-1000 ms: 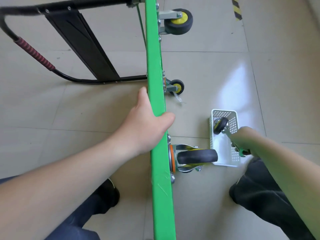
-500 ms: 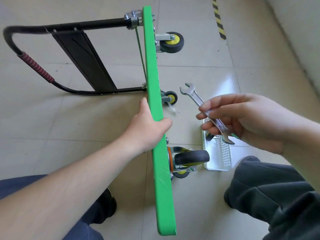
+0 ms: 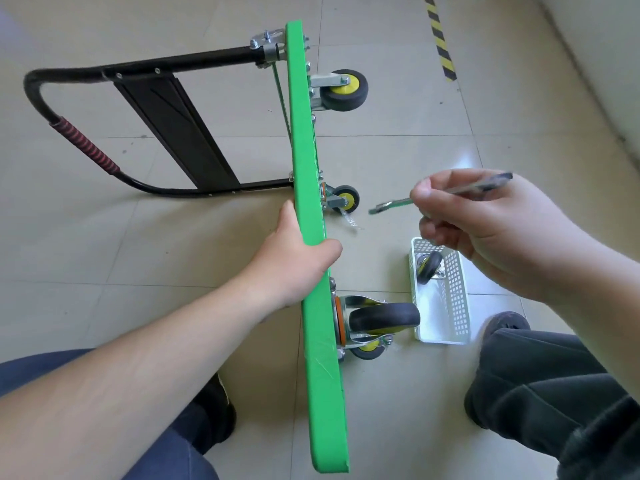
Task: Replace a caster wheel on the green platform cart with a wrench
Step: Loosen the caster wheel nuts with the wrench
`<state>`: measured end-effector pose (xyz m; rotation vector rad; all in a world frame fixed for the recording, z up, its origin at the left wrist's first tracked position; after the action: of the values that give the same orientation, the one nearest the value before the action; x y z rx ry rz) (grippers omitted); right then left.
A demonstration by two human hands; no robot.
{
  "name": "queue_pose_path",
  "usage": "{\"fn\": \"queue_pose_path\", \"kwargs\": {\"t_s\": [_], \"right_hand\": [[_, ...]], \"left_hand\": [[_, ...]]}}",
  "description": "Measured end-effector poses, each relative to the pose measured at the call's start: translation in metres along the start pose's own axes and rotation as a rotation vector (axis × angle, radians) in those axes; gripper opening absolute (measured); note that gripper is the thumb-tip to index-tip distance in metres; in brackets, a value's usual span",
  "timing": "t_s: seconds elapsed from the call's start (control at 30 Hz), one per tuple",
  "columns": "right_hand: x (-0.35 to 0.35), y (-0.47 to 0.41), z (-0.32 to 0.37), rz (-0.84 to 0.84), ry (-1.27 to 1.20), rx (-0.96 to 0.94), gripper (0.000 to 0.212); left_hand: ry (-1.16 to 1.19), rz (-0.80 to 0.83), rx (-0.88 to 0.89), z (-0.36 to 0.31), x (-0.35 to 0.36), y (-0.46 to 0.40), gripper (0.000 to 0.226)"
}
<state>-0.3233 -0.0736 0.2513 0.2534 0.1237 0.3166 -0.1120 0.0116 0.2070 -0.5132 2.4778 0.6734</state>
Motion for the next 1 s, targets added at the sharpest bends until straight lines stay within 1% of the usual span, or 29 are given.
{"fn": "queue_pose_path", "kwargs": {"t_s": [0.03, 0.1, 0.13, 0.2, 0.23, 0.3, 0.37, 0.4, 0.5, 0.57, 0.63, 0.7, 0.83, 0.93, 1.0], "right_hand": [[0.002, -0.003, -0.002, -0.034, 0.074, -0.051, 0.024], [0.007, -0.008, -0.003, -0.069, 0.157, -0.121, 0.033], [0.009, -0.011, -0.002, -0.073, 0.187, -0.146, 0.037], [0.015, -0.017, 0.001, -0.041, 0.269, -0.191, 0.047], [0.018, -0.020, 0.003, -0.016, 0.311, -0.209, 0.051], [0.022, -0.025, 0.006, 0.017, 0.375, -0.226, 0.055], [0.026, -0.031, 0.009, 0.038, 0.436, -0.242, 0.053], [0.028, -0.034, 0.011, 0.053, 0.457, -0.253, 0.050], [0.032, -0.043, 0.011, 0.109, 0.529, -0.267, 0.039], [0.034, -0.047, 0.008, 0.156, 0.557, -0.236, 0.028], [0.035, -0.048, 0.004, 0.202, 0.515, -0.202, 0.015], [0.036, -0.049, 0.001, 0.204, 0.483, -0.190, 0.009], [0.040, -0.055, -0.001, 0.108, 0.470, -0.221, 0.012], [0.040, -0.061, 0.000, 0.046, 0.615, -0.253, 0.022], [0.040, -0.064, -0.001, 0.063, 0.666, -0.205, 0.028]], "left_hand": [[-0.001, 0.006, 0.000, 0.000, 0.000, -0.001, 0.071], [-0.003, 0.032, -0.007, 0.000, -0.001, -0.003, 0.083], [-0.001, 0.045, -0.012, 0.000, -0.001, -0.003, 0.091], [0.014, 0.068, -0.022, 0.001, -0.003, -0.004, 0.100], [0.030, 0.078, -0.022, 0.001, -0.003, -0.004, 0.101], [0.051, 0.096, -0.016, 0.002, -0.004, -0.001, 0.096], [0.065, 0.101, 0.000, 0.001, -0.005, 0.005, 0.086], [0.069, 0.098, 0.006, 0.003, -0.005, 0.009, 0.086], [0.089, 0.098, 0.017, 0.007, -0.004, 0.020, 0.099], [0.126, 0.115, 0.013, 0.012, -0.002, 0.027, 0.103], [0.111, 0.132, 0.037, 0.017, -0.001, 0.032, 0.105], [0.124, 0.138, 0.050, 0.020, 0.000, 0.035, 0.106], [0.129, 0.141, 0.078, 0.021, 0.001, 0.036, 0.105], [0.115, 0.135, 0.104, 0.022, 0.000, 0.035, 0.105], [0.100, 0.134, 0.113, 0.022, 0.000, 0.034, 0.104]]}}
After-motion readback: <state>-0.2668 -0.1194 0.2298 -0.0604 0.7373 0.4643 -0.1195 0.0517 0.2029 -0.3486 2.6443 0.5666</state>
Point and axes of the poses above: each hand's wrist, its own y-axis away from the middle knuckle, its own x-axis out of the palm, z = x × y, the point moved 2 cm from there along -y, towards the middle knuckle, and after that the axes turned 10 degrees about -z, right-handed, at the moved point
